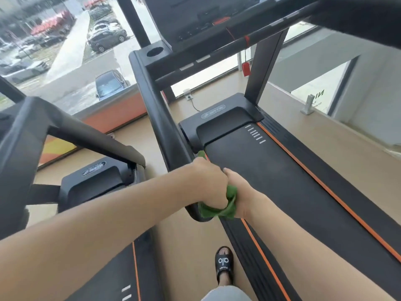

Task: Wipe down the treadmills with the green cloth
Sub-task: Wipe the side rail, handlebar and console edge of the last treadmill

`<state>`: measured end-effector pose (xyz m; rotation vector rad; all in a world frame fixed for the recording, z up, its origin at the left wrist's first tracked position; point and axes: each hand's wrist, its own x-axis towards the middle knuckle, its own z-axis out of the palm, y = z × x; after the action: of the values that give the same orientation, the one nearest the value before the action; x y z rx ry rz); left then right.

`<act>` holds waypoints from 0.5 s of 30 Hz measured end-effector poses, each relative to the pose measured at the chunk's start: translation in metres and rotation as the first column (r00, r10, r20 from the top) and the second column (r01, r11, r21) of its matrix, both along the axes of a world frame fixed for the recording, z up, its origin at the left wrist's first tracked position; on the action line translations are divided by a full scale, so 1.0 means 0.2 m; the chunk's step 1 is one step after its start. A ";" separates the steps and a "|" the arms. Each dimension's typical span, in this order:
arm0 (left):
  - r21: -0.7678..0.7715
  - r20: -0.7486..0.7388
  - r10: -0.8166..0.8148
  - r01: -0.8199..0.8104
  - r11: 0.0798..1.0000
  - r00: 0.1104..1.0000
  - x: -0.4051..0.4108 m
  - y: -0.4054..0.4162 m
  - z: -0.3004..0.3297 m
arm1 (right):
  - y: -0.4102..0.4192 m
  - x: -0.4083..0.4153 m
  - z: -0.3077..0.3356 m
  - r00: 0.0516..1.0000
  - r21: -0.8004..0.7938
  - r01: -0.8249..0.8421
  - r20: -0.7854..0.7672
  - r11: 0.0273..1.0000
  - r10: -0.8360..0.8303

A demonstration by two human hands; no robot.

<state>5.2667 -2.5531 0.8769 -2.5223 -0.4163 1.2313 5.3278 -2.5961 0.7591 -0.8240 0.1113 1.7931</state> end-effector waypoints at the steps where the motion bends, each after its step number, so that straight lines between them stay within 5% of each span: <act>1: 0.048 0.032 -0.133 0.131 0.990 0.991 -0.08 -0.05 -0.01 | 0.00 0.01 0.00 1.000 0.005 -0.003 0.019 1.000 0.003; 3: 0.170 0.063 -0.363 0.348 0.922 0.930 -0.18 -0.11 -0.03 | 0.01 0.02 0.05 0.999 0.087 -0.052 0.009 0.995 0.051; 5: 0.137 0.121 -0.376 0.360 0.923 0.919 -0.21 -0.11 -0.02 | 0.04 0.02 0.06 0.993 0.107 -0.113 0.034 0.988 0.110; 8: 0.011 0.281 -0.027 0.025 1.000 0.959 -0.07 0.07 0.03 | 0.07 0.02 0.07 0.984 0.050 -0.165 0.077 0.985 0.161; 11: -0.064 0.393 0.372 -0.378 0.924 0.841 0.07 0.49 0.13 | 0.08 0.02 0.06 0.974 0.047 -0.203 0.108 0.978 0.198; 15: -0.216 0.723 0.390 -0.349 0.912 0.571 -0.10 0.72 0.08 | 0.09 0.03 0.04 0.970 -0.043 -0.192 0.145 0.980 0.196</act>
<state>5.2475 -2.4086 0.8924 -2.9897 -1.1706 0.1661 5.3339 -2.5773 0.7676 -1.0148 -0.0432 1.9086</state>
